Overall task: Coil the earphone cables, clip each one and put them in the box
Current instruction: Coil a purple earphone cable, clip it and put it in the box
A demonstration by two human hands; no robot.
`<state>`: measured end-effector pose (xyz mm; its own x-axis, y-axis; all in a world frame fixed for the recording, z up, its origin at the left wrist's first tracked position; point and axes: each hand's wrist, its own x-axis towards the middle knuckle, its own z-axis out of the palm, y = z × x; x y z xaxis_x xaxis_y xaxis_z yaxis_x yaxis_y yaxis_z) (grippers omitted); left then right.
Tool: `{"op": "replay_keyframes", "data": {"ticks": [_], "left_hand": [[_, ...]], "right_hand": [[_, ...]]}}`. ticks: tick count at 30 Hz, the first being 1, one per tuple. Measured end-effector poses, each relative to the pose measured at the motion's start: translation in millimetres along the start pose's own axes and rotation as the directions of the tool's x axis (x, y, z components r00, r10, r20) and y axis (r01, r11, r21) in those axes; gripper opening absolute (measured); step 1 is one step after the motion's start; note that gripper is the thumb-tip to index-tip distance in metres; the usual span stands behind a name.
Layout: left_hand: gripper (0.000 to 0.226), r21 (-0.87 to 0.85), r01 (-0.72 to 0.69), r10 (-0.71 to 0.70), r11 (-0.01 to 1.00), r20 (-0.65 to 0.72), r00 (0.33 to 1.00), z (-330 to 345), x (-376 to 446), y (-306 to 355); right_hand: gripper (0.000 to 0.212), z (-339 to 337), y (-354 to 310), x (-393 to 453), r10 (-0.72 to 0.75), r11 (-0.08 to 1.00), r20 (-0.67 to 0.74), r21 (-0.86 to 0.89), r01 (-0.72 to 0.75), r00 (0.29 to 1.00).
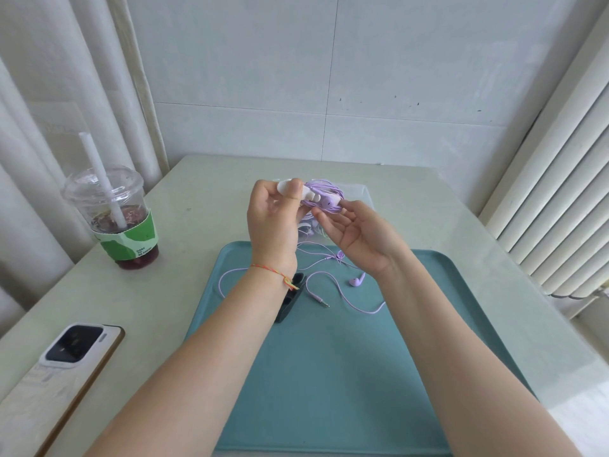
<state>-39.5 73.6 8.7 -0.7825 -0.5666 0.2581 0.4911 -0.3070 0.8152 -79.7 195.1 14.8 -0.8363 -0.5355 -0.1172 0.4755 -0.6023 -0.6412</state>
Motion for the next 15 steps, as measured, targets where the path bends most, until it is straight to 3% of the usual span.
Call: {"op": "replay_keyframes", "data": {"ticks": [6, 10, 13, 15], "left_hand": [[0.016, -0.157, 0.175, -0.182, 0.972, -0.031, 0.983, -5, 8, -6], [0.013, -0.162, 0.174, -0.180, 0.971, -0.025, 0.983, -6, 9, -4], [0.016, -0.060, 0.129, -0.129, 0.990, -0.003, 0.992, -9, 11, -2], [0.018, 0.023, 0.097, -0.098, 0.995, 0.046, 0.994, -11, 13, -1]], "right_hand": [[0.027, 0, 9, 0, 0.059, 0.996, 0.030, 0.058, -0.061, 0.998], [0.023, -4, 10, 3, 0.010, 0.947, -0.016, -0.320, -0.015, 1.000], [0.019, -7, -1, -3, 0.082, 0.731, -0.050, -0.675, -0.094, 0.995], [0.021, -8, -7, -4, 0.033, 0.589, -0.149, -0.796, -0.139, 0.988]]}}
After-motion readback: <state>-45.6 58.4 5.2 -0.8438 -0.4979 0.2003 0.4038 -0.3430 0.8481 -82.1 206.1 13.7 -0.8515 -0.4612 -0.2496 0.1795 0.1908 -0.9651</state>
